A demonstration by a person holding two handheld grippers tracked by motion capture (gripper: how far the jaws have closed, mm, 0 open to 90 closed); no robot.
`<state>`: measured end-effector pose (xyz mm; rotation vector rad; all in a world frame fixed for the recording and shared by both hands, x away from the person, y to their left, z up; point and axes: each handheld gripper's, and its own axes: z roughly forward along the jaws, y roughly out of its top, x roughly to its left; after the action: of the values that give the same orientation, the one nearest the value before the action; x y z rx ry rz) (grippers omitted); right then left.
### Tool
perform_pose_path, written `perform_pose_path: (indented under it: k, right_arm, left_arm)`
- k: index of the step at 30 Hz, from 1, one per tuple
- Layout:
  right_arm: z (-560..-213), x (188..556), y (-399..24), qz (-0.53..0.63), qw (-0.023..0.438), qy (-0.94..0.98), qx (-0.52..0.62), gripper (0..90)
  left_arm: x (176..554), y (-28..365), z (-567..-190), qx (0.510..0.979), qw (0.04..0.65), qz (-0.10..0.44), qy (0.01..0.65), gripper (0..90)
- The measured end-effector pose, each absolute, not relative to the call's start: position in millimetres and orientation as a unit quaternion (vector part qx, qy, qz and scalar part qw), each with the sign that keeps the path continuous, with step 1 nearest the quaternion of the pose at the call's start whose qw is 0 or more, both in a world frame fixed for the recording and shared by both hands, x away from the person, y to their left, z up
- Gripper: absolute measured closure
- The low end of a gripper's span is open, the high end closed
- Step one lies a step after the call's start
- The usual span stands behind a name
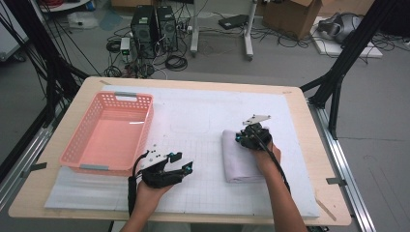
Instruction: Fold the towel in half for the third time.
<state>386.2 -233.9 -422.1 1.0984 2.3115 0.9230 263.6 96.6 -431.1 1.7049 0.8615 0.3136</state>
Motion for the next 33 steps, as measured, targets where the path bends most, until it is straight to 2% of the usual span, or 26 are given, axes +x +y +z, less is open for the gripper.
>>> perform_pose_path:
  k: [2,6,10,15,21,28,30,33]
  right_arm:
    - [-415.1,384.2,-245.3,0.358,0.203,0.816,0.405,58.5]
    - [-405.1,375.0,-278.1,0.373,0.226,0.787,0.436,69.5]
    - [-418.8,374.1,-306.4,0.322,0.238,0.786,0.471,74.9]
    - [-431.0,368.0,-331.9,0.328,0.252,0.744,0.525,70.5]
    - [-416.4,333.5,-352.3,0.413,0.237,0.721,0.503,65.5]
    - [-421.1,292.4,-350.5,0.429,0.208,0.753,0.454,66.6]
    - [-425.9,285.4,-345.3,0.424,0.198,0.766,0.441,66.6]
    - [-433.9,276.7,-337.3,0.389,0.205,0.790,0.427,66.6]
  left_arm:
    - [262.9,95.4,-430.9,0.725,0.568,0.134,0.366,42.9]
    - [262.0,94.6,-430.4,0.724,0.570,0.136,0.364,42.7]
    - [262.0,94.5,-430.5,0.725,0.569,0.136,0.364,42.5]
    - [261.3,93.5,-430.5,0.724,0.571,0.136,0.362,42.3]
    - [261.9,95.5,-430.3,0.719,0.575,0.135,0.367,42.2]
    - [263.0,100.0,-430.8,0.709,0.590,0.126,0.364,42.1]
    - [262.6,100.1,-431.1,0.714,0.594,0.130,0.347,39.1]
    - [263.1,100.8,-431.2,0.712,0.601,0.121,0.342,38.6]
